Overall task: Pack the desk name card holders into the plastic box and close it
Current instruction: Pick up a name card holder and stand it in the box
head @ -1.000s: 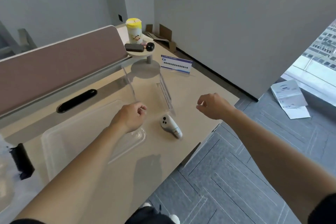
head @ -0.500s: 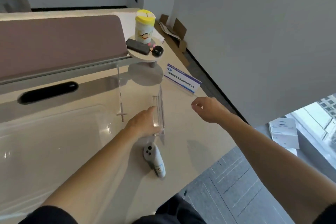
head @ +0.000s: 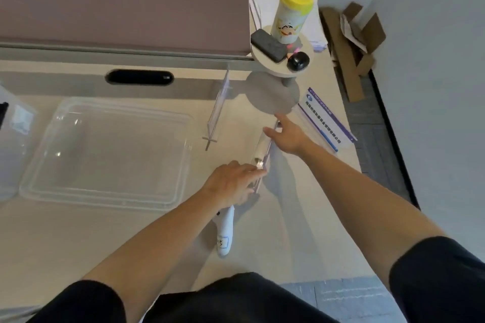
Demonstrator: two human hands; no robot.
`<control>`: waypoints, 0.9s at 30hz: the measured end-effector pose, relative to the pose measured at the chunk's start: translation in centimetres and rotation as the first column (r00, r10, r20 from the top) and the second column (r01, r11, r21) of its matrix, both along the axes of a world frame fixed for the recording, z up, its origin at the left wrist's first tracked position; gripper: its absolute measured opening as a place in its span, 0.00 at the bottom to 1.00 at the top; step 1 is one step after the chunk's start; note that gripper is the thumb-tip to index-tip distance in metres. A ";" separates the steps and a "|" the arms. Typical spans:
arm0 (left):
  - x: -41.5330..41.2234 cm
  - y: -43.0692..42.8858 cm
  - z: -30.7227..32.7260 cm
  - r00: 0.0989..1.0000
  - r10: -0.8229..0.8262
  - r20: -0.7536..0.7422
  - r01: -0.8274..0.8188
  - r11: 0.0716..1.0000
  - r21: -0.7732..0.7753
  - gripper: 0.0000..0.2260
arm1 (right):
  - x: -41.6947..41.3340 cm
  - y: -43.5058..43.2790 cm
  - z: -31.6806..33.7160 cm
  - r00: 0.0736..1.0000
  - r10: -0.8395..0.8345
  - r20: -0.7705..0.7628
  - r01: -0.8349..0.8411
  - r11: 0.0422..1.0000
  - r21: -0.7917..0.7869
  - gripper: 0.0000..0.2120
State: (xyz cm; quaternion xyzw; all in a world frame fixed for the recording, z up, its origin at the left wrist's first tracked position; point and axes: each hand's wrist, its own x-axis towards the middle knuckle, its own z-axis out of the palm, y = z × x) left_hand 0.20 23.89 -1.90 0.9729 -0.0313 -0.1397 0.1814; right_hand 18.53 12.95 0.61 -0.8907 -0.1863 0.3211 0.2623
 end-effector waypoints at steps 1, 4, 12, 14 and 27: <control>0.1 -0.5 0.2 1.000 0.009 0.002 -0.009 1.000 0.024 0.21 | 0.3 0.0 -0.6 1.000 0.006 0.001 -0.006 1.000 0.025 0.34; 0.6 -1.9 0.4 0.997 0.058 -0.055 -0.053 0.995 0.088 0.17 | 0.8 -0.5 -1.8 0.999 0.039 -0.004 -0.039 0.996 0.080 0.32; 2.5 -3.6 1.4 0.976 0.065 -0.207 0.006 0.946 0.323 0.18 | 1.6 -1.9 -3.5 0.935 -0.125 -0.331 0.209 0.950 0.231 0.35; 2.4 -3.4 2.1 0.976 0.054 -0.211 0.023 0.938 0.346 0.17 | 1.7 -2.1 -3.4 0.906 -0.136 -0.401 0.256 0.930 0.265 0.32; -2.3 0.8 10.1 0.976 0.168 0.136 -0.196 0.955 0.222 0.15 | -3.2 4.3 6.2 0.871 -0.008 -0.490 0.245 0.874 0.420 0.35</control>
